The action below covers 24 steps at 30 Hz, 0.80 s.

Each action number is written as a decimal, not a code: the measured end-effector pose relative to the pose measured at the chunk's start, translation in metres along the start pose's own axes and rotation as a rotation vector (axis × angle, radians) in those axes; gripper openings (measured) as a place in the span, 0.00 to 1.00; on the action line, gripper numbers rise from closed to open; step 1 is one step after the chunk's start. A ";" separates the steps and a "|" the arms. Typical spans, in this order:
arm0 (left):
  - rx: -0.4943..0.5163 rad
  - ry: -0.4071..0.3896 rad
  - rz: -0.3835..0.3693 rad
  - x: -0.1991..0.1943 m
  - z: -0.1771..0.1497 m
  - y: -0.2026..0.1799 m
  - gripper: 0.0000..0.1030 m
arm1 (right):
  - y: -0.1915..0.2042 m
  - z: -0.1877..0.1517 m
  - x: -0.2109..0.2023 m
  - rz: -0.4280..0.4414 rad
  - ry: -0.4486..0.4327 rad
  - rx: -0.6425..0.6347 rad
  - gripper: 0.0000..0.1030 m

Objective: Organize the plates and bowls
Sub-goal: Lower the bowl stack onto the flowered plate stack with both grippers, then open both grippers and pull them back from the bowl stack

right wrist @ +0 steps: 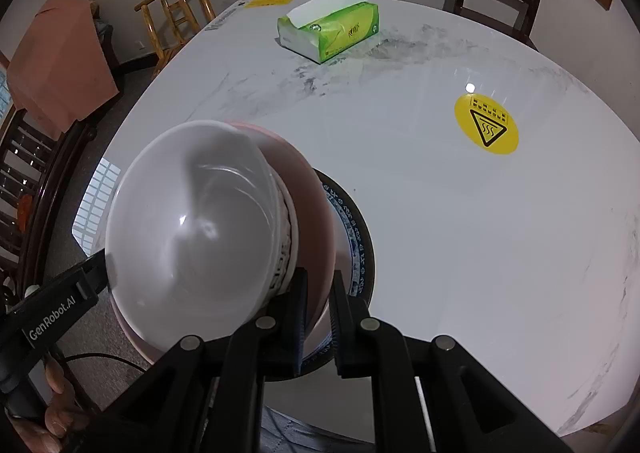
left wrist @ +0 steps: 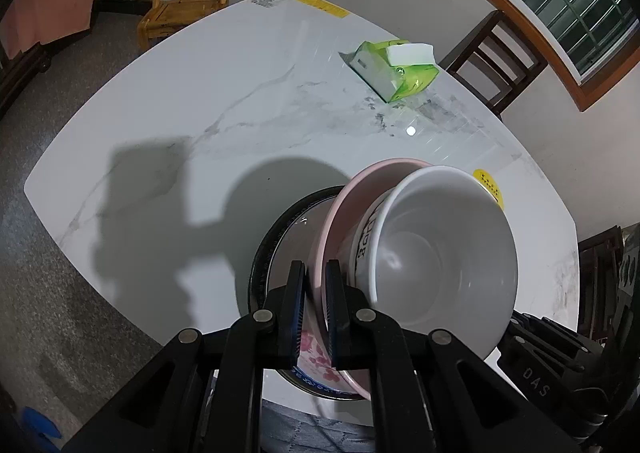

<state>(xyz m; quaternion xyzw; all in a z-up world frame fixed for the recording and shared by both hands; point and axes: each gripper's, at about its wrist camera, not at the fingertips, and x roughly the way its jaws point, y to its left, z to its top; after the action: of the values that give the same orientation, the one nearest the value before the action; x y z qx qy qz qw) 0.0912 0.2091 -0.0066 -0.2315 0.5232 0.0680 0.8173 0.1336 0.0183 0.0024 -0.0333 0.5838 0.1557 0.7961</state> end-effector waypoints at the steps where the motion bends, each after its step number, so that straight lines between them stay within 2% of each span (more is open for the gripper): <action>1: 0.000 0.002 -0.001 0.001 0.000 0.001 0.06 | 0.001 0.000 0.001 -0.001 0.001 0.001 0.10; 10: -0.006 0.018 -0.012 0.012 -0.001 0.007 0.05 | 0.000 -0.001 0.010 -0.002 0.016 0.016 0.11; 21: 0.004 -0.001 -0.032 0.013 -0.001 0.010 0.05 | -0.001 -0.004 0.008 0.008 -0.011 0.036 0.13; 24: 0.008 -0.005 -0.025 0.012 -0.002 0.010 0.09 | -0.002 -0.004 0.009 0.011 -0.016 0.038 0.14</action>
<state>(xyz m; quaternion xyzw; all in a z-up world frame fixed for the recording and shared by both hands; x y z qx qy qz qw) 0.0916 0.2156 -0.0214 -0.2344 0.5185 0.0564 0.8204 0.1324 0.0175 -0.0073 -0.0138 0.5804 0.1492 0.8005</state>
